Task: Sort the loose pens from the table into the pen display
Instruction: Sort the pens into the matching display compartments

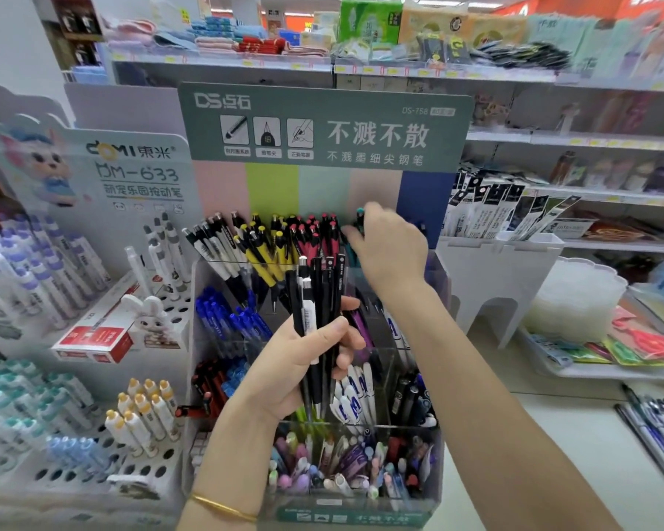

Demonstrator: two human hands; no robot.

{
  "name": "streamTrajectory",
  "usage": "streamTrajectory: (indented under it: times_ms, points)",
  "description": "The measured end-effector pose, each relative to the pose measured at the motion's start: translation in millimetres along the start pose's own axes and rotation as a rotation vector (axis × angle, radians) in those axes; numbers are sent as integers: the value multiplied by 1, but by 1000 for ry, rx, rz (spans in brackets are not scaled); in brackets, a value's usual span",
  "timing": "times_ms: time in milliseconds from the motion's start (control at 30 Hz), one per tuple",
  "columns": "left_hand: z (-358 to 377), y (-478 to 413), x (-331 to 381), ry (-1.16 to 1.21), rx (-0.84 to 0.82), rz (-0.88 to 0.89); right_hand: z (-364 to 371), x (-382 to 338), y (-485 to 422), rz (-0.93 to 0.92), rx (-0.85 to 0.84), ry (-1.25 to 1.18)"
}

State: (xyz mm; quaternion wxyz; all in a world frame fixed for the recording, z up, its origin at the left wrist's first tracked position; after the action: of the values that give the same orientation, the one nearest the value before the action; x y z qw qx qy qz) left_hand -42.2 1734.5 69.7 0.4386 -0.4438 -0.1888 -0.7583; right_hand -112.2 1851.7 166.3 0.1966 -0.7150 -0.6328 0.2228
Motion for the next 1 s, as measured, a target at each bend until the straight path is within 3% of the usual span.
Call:
streamTrajectory:
  times_ms: [233,400,667,833,1000]
  points:
    - [-2,10,4,-2,66,17,8,1,4,32,-95,-14]
    - [-6,17,1,2,121,17,2,3,12,54,-155,-181]
    - [0,27,4,-23,189,30,-15,20,52,71,278,-604]
    - [1,35,-3,17,195,29,6,3,52,-127,166,-400]
    - [-8,35,0,-20,183,5,16,9,45,37,64,-294]
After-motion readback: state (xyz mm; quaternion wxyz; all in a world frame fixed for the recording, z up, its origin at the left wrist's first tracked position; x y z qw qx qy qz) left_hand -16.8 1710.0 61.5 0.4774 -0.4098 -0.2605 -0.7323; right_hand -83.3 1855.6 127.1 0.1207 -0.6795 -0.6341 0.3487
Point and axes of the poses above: each hand's wrist, its own y-axis away from the middle knuckle, its own z-axis out of the palm, x = y × z, the point moved 6 cm from there along -y, towards the middle knuckle, and after that the axes turned 9 degrees about y, right-handed, at the moved point
